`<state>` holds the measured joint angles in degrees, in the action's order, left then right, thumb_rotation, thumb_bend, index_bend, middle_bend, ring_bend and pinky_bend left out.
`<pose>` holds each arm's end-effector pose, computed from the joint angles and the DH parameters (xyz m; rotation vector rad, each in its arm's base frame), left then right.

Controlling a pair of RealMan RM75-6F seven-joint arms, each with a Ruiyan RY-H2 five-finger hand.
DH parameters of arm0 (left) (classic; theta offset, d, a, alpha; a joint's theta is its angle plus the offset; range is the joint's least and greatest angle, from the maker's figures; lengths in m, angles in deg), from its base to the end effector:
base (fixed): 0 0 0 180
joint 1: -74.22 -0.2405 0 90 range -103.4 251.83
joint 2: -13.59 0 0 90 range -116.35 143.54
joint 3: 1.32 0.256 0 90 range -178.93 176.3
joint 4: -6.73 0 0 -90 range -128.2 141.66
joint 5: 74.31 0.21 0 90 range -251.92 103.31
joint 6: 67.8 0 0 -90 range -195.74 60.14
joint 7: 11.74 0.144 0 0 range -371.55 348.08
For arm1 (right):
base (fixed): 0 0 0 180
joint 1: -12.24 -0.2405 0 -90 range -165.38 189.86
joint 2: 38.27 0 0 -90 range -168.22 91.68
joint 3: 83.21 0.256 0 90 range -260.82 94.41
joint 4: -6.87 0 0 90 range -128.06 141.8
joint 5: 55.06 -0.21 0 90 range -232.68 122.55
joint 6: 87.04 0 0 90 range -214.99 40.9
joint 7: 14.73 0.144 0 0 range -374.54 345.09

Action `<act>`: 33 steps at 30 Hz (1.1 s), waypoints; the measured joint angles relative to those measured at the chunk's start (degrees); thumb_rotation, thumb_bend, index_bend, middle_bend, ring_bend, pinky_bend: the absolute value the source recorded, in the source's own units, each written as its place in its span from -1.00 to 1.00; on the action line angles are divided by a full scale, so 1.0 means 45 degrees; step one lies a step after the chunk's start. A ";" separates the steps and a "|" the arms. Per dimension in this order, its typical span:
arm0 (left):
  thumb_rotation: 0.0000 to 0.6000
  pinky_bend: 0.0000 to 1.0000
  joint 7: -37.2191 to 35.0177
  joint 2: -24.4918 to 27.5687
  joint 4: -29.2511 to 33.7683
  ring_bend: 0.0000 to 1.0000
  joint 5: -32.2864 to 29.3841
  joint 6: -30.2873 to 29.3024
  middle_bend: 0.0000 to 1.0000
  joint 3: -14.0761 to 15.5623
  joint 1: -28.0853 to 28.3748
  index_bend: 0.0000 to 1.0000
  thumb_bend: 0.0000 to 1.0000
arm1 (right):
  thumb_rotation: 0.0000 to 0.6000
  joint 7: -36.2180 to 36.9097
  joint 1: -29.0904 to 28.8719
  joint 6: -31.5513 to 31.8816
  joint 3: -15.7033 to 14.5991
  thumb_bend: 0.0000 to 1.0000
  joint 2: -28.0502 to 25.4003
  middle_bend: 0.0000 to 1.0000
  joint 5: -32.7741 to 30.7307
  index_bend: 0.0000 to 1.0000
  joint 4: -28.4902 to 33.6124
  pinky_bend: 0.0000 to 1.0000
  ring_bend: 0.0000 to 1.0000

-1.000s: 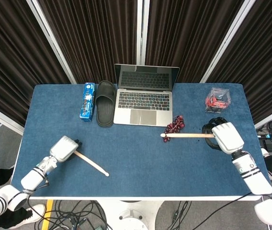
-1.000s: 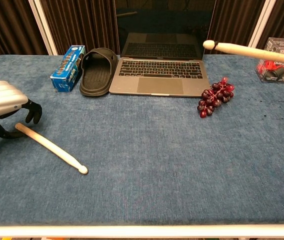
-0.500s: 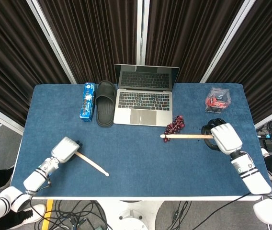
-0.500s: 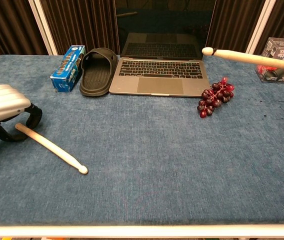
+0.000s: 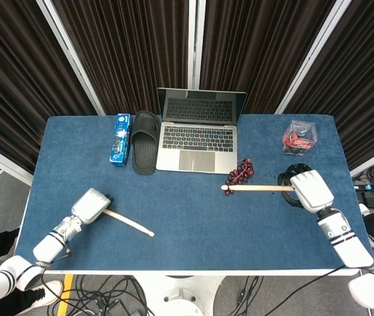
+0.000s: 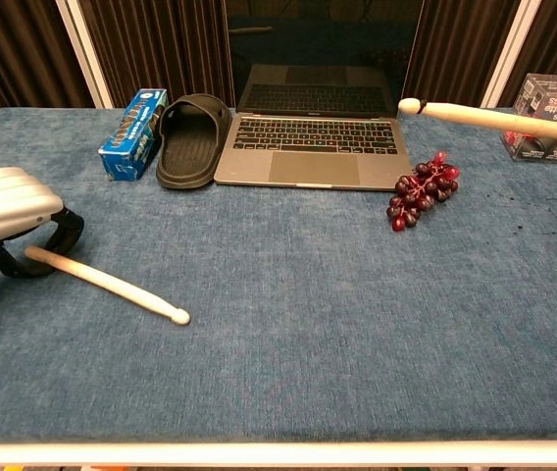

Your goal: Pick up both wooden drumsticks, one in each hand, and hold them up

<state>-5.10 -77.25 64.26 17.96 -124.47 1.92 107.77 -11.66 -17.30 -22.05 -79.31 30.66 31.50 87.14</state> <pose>-0.2776 0.3114 -0.0183 -2.1235 -0.5627 -0.6178 -0.2584 -0.3166 0.1127 1.7988 -0.7672 0.9085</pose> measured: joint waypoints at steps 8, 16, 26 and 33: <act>1.00 0.81 -0.1215 0.0057 0.0045 0.51 -0.0044 -0.0386 0.24 0.0031 -0.0145 0.23 -0.16 | 1.00 0.0360 0.0092 -0.0005 -0.0073 0.37 0.0022 0.17 0.0023 0.22 0.0117 -0.46 -0.42; 1.00 0.82 -0.5087 0.0272 0.0539 0.51 -0.0353 -0.1244 0.29 -0.0095 -0.0656 0.25 -0.14 | 1.00 0.2159 0.0256 -0.0012 -0.0193 0.38 0.0177 0.17 0.0054 0.22 0.0082 -0.46 -0.42; 1.00 0.82 -0.9423 0.1069 0.2933 0.51 -0.1062 -0.1347 0.29 -0.0897 -0.0634 0.25 -0.14 | 1.00 0.6463 0.0297 0.0238 -0.0558 0.40 0.1050 0.18 0.0938 0.22 -0.0162 -0.46 -0.42; 1.00 0.82 -1.0010 0.1116 0.3889 0.51 -0.1676 -0.0070 0.29 -0.1753 0.0383 0.25 -0.14 | 1.00 0.8449 -0.0050 0.0406 -0.0807 0.40 0.2621 0.18 0.1761 0.21 -0.0426 -0.46 -0.42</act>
<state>-50.14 -72.23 81.76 10.42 -124.78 -5.97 109.49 26.36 -17.53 -20.22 -82.95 42.46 39.42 85.22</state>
